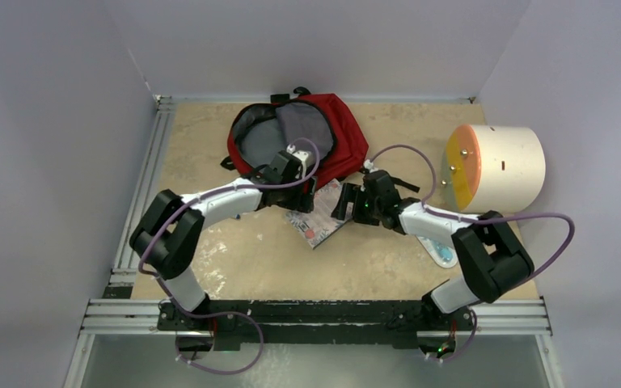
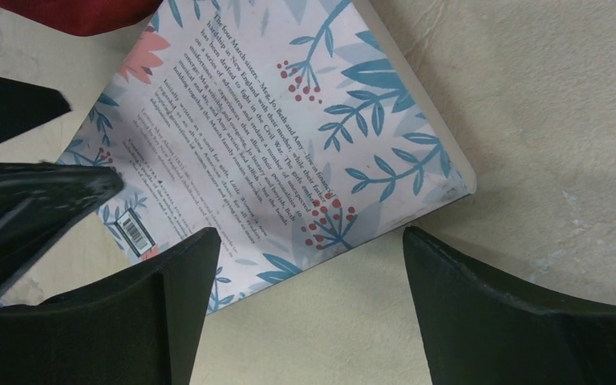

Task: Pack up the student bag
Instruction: Adjust the book at the center of the board.

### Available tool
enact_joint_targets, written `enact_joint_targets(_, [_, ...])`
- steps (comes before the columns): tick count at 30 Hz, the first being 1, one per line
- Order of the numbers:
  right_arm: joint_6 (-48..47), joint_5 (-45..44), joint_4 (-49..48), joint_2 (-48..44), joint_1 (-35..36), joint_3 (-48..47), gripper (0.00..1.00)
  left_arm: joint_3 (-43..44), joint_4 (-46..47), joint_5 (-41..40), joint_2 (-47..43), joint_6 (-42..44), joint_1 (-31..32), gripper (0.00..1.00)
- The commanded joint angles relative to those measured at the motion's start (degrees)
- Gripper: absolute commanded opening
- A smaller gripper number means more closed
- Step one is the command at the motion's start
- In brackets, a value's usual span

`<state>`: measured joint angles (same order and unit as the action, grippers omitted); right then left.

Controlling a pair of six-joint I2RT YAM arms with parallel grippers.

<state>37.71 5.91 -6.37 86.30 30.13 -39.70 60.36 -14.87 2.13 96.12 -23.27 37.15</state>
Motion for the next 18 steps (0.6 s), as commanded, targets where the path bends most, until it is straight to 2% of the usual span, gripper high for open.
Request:
enact_joint_targets(1, [2.3, -1.7, 0.2, -2.9, -0.1, 1.5, 0.88, 1.7, 2.4, 3.0, 3.0, 2.3, 0.0, 0.72])
enact_joint_targets(7, [8.2, 0.5, -1.5, -6.4, -0.1, 4.6, 0.9, -3.0, 6.7, 11.6, 1.7, -0.5, 0.1, 0.72])
enact_joint_targets(10, [10.9, -1.3, -2.1, -7.0, -0.2, 5.9, 0.9, -5.7, 8.5, 14.6, -0.1, -2.5, 1.0, 0.72])
enact_joint_targets(18, [15.2, -5.0, -1.1, -8.5, -0.5, 7.4, 0.92, -11.2, 10.1, 15.3, -3.9, -9.7, 8.9, 0.71])
